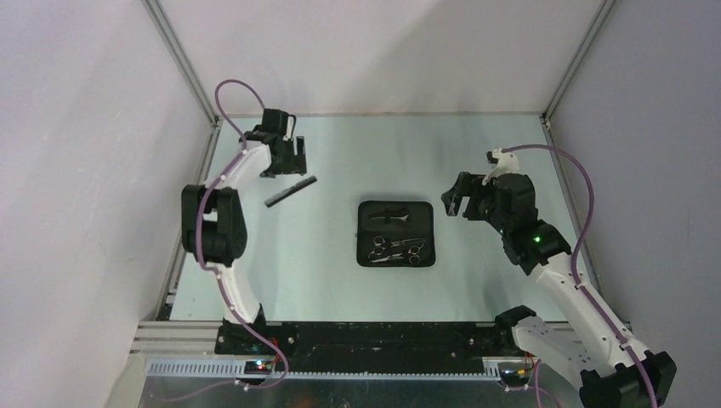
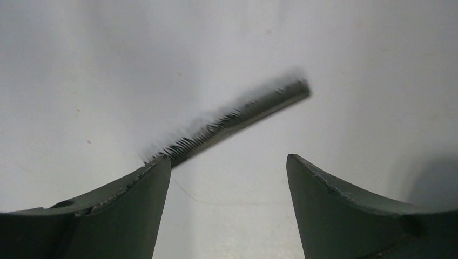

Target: Sort the hair-cutting tools

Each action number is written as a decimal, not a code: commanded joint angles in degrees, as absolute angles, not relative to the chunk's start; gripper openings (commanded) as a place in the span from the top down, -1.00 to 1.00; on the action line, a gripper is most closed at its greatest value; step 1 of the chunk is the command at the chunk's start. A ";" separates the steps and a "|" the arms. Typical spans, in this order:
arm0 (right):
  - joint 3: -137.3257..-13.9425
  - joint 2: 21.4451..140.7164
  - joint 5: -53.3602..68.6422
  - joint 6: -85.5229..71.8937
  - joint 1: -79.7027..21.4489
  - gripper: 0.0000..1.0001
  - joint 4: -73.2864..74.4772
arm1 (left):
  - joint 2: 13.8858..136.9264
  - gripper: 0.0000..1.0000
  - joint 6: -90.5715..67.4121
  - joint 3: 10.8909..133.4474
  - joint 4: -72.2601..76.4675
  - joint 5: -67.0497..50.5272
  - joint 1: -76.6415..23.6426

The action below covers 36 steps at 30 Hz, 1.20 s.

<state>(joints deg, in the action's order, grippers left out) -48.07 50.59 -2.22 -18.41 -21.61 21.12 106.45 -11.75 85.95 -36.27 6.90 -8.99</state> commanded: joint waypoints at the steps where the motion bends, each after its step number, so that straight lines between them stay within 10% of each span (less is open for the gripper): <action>1: -47.41 48.53 -3.45 -17.65 -21.15 -0.69 22.06 | 112.01 -0.69 -6.03 92.58 -40.93 4.07 -6.47; 36: -45.82 48.32 -0.94 -19.47 -20.22 -0.70 22.56 | 114.27 -0.44 -6.95 87.56 -45.69 -15.44 -3.62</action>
<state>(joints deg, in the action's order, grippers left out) -45.95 48.58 -1.39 -18.63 -20.49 22.94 120.75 -3.68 91.48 -48.38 -8.88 -2.72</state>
